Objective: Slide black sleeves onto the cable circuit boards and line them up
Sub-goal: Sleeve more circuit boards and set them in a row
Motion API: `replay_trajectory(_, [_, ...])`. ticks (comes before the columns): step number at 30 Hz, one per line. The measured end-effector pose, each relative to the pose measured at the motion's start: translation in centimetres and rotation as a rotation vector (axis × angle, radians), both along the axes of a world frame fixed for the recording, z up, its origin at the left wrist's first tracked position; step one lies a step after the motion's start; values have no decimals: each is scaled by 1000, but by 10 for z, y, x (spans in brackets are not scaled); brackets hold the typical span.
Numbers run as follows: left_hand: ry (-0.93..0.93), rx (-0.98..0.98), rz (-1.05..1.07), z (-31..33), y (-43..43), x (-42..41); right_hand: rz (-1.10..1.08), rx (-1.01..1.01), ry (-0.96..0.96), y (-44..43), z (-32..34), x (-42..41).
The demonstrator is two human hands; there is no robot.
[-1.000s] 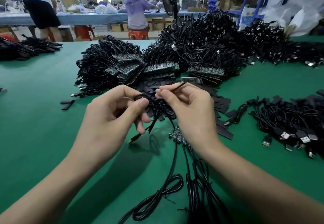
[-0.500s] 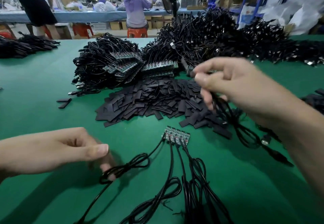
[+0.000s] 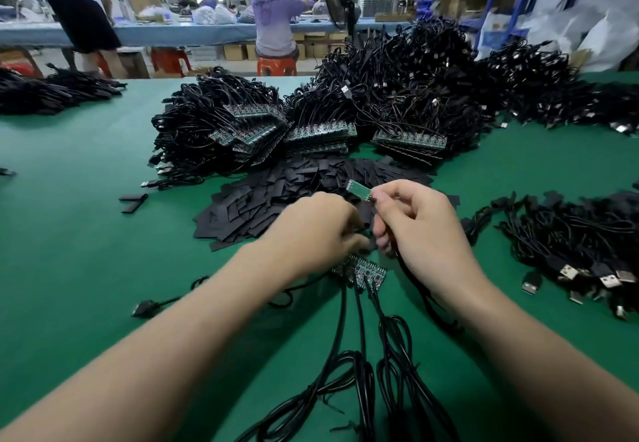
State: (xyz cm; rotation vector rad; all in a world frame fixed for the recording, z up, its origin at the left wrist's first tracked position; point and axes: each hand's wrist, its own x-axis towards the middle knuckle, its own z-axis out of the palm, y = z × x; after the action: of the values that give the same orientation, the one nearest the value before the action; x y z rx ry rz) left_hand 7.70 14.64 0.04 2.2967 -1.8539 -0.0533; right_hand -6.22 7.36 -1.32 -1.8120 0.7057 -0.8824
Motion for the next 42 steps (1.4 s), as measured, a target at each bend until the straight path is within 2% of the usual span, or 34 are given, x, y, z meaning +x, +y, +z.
replay_trajectory(7, [10, -101, 84, -21, -19, -11, 14, -66, 33, -3, -8, -4])
replay_trajectory(11, [132, -242, 123, -19, -6, -1, 35, 48, -10, -4, -6, -6])
replay_trajectory(13, [331, -298, 102, -15, 6, 8, 45, 46, -7, -2, -5, -8])
replay_trajectory(17, [835, -351, 27, -9, 39, 17, 30, -124, 77, 4, -7, -10])
replay_trajectory(20, [971, -366, 11, -12, 59, 16, 53, -169, 141, 9, -8, -7])
replay_trajectory(23, [859, -428, 41, -20, 69, 11, 79, -152, 154, 15, -11, -5])
replay_trajectory(27, [327, -635, -52, -24, 77, 6, 141, -100, 143, 26, -13, -2])
replay_trajectory(29, [209, -664, -78, -25, 80, 8, 173, -82, 125, 27, -15, -2])
replay_trajectory(34, [271, -727, 3, -28, 86, 20, 177, -26, 77, 23, -10, -5])
replay_trajectory(42, [295, -723, 19, -27, 87, 25, 241, -195, 247, 21, -8, -11])
